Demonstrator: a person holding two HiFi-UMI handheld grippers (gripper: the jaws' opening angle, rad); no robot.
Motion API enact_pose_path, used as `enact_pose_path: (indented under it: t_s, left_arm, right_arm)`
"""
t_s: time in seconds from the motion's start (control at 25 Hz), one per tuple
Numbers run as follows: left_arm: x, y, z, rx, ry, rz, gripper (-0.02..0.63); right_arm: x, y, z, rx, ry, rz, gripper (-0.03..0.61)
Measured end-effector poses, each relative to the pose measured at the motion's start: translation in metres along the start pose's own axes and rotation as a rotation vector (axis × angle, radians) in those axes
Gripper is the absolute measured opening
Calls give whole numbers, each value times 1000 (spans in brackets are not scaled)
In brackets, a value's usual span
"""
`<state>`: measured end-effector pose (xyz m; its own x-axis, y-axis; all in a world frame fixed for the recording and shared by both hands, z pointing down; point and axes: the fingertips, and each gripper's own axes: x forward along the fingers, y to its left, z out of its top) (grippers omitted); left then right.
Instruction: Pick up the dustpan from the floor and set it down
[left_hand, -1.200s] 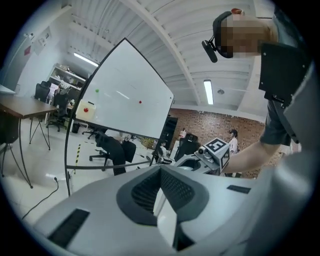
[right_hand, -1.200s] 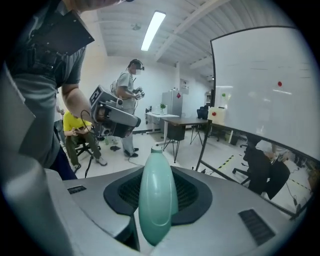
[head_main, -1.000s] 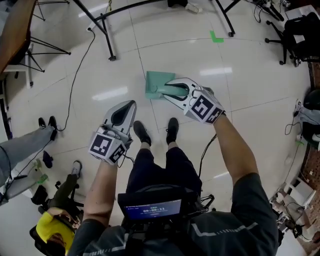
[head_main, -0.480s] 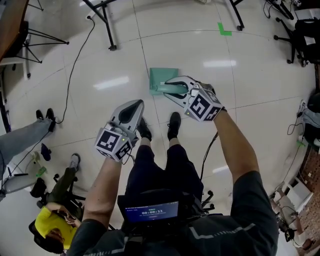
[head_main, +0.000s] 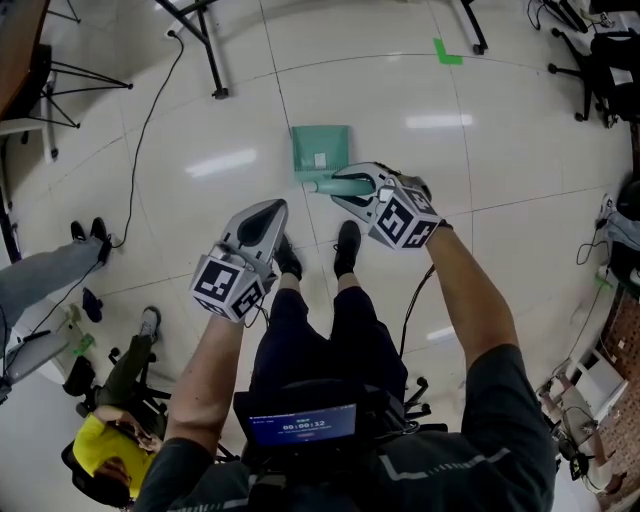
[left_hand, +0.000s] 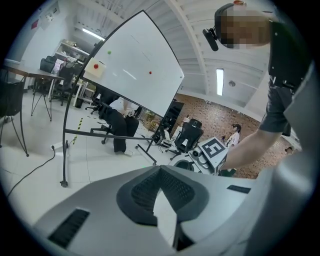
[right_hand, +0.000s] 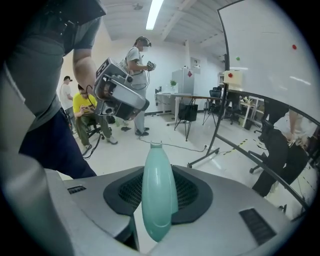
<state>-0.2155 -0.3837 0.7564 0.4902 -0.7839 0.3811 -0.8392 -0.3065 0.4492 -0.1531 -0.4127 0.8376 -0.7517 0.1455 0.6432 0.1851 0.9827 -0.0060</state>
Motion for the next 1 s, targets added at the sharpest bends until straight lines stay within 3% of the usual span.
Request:
enact_pose_path:
  t_s: [0.36,0.6,0.84,1.0]
  left_arm:
    - [6,-27,-14,1,12,-14,26]
    - [-3,-40,-18,-8,16,-14,26]
    - [-13,-53,-9,3,14,-16,26]
    - [-30,-67,23,25,-20,-26,26]
  right_arm:
    - [-4,21,-25,30,41,-21,155]
    - [-6,51,-31,31,102,2,193]
    - [-18,68,-18,63,78,-1,202]
    - [-51,68,24,76,29,-35,202]
